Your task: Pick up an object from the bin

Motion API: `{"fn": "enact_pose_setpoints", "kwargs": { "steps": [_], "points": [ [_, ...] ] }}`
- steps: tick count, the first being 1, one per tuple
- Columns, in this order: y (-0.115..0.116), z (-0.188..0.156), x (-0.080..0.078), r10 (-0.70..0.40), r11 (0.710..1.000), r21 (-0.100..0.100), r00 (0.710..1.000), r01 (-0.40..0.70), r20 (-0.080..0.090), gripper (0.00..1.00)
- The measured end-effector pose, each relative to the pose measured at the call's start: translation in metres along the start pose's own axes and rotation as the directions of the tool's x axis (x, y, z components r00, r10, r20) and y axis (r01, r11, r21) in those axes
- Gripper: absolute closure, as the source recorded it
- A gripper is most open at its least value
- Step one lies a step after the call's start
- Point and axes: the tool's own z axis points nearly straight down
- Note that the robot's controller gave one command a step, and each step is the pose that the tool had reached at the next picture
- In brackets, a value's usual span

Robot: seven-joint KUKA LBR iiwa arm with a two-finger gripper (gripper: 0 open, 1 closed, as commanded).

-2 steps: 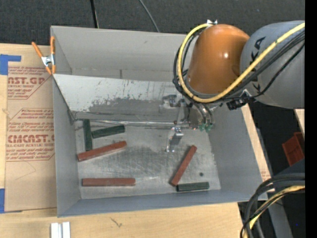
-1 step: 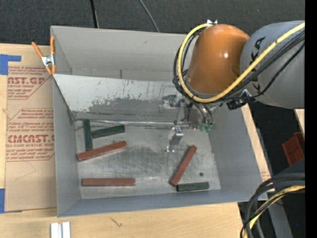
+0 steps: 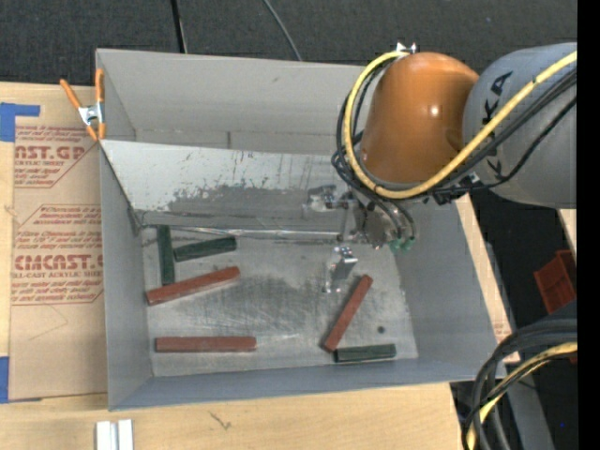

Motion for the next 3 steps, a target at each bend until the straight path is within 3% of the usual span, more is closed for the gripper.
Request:
{"fn": "enact_pose_setpoints", "kwargs": {
  "steps": [1, 2, 3],
  "points": [
    [0.027, 0.06, -0.012, -0.039, 0.999, 0.0, 0.999, 0.039, 0.006, 0.0],
    [0.049, 0.109, -0.012, 0.1, 0.995, -0.001, 0.995, -0.1, -0.001, 0.0],
    [0.07, 0.133, -0.003, -0.154, 0.988, 0.0, 0.988, 0.154, -0.001, 0.0]
  ]
}}
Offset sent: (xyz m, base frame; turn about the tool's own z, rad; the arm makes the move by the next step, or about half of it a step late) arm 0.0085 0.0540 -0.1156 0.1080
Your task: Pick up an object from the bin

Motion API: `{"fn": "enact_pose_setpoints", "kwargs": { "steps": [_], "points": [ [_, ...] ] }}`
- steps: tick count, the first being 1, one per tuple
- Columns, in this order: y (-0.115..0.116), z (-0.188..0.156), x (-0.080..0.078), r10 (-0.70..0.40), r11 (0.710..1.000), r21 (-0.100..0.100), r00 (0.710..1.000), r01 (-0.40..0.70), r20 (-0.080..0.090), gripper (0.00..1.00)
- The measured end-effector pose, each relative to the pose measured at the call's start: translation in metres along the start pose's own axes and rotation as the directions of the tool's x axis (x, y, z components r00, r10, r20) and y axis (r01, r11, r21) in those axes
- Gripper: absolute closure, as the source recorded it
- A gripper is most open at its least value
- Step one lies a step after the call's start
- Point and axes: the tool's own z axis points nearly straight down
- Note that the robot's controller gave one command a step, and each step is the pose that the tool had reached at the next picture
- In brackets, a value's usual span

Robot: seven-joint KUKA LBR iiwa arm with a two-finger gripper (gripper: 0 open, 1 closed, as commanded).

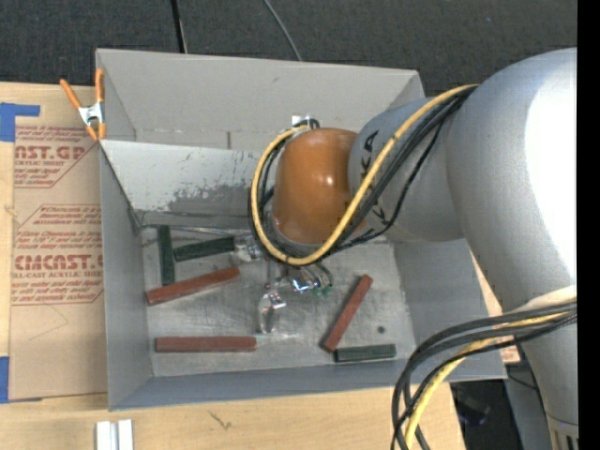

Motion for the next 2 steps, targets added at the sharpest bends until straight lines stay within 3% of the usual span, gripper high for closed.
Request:
{"fn": "enact_pose_setpoints", "kwargs": {
  "steps": [1, 2],
  "points": [
    [0.0375, 0.011, -0.0033, 0.349, 0.937, 0.001, 0.937, -0.349, -0.004, 1.0],
    [0.0374, 0.011, -0.0034, 0.349, 0.937, 0.0, 0.937, -0.349, -0.004, 1.0]
  ]
}}
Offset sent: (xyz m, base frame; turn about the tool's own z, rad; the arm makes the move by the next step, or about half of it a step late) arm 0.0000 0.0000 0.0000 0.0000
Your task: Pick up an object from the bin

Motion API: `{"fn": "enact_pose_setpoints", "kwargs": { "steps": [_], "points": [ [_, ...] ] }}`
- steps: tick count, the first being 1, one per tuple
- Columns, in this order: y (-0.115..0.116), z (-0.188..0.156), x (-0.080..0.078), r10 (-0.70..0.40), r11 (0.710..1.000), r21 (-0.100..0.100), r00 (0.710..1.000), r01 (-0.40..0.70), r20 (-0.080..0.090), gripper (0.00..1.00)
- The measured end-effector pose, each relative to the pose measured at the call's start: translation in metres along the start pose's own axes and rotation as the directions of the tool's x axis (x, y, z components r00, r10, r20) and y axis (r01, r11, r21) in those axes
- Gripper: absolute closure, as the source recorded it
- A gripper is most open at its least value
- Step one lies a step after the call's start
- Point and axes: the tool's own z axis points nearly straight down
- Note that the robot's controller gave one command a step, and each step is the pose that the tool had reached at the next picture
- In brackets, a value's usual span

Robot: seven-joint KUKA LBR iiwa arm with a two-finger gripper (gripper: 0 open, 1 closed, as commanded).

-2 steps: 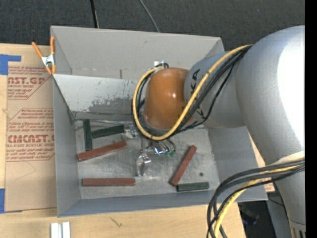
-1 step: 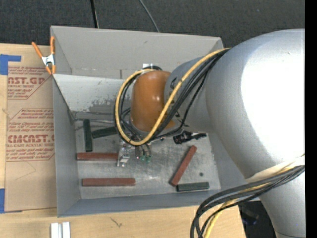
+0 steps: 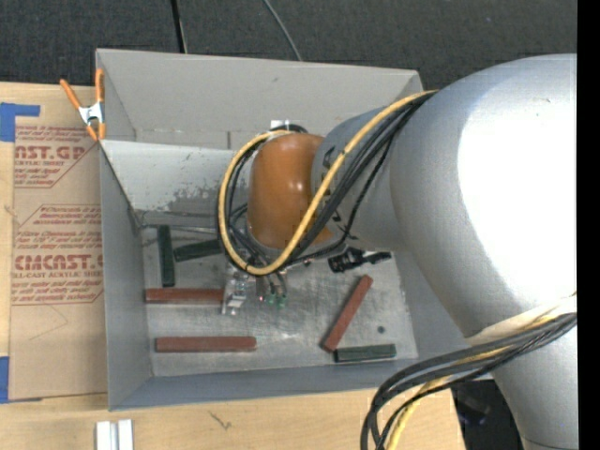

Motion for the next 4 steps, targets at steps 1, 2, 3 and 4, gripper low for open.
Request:
{"fn": "enact_pose_setpoints", "kwargs": {
  "steps": [1, 2, 3, 4],
  "points": [
    [-0.003, -0.116, 0.021, 0.046, 0.999, -0.001, 0.999, -0.046, 0.003, 1.0],
    [-0.003, -0.116, 0.021, 0.046, 0.999, 0.0, 0.999, -0.046, 0.003, 1.0],
    [-0.005, -0.124, 0.023, 0.052, 0.999, 0.002, 0.999, -0.052, -0.002, 1.0],
    [0.007, -0.116, 0.015, -0.095, 0.995, 0.0, 0.995, 0.095, 0.007, 1.0]
  ]
}}
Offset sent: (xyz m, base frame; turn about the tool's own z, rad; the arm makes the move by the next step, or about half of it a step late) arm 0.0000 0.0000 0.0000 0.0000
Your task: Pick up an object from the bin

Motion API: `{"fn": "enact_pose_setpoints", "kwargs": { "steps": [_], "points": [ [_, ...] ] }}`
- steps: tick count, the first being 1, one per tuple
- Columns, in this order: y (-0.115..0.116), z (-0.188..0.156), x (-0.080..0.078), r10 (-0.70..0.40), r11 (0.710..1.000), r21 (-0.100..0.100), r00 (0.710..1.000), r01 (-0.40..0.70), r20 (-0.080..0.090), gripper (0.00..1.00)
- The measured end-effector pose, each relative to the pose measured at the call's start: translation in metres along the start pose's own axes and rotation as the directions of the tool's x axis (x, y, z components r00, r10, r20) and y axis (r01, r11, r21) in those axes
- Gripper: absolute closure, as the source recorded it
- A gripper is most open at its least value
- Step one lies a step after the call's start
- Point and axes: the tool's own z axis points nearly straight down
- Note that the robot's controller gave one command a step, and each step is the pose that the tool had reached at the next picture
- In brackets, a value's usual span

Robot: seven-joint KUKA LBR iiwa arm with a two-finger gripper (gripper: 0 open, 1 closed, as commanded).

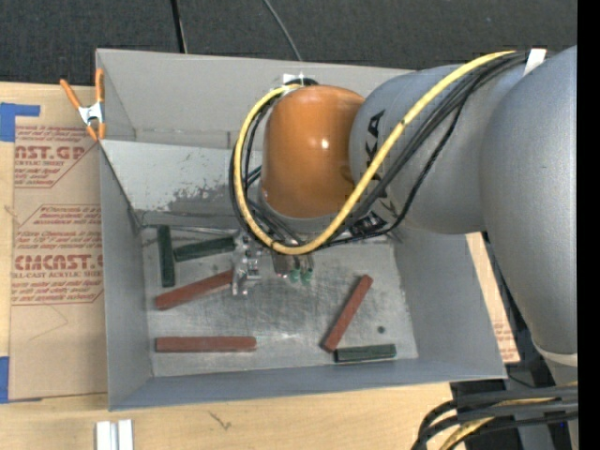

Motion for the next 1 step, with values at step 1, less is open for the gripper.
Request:
{"fn": "enact_pose_setpoints", "kwargs": {
  "steps": [1],
  "points": [
    [-0.0152, -0.0463, 0.0029, -0.028, 1.0, 0.001, 1.0, 0.028, -0.01, 1.0]
  ]
}}
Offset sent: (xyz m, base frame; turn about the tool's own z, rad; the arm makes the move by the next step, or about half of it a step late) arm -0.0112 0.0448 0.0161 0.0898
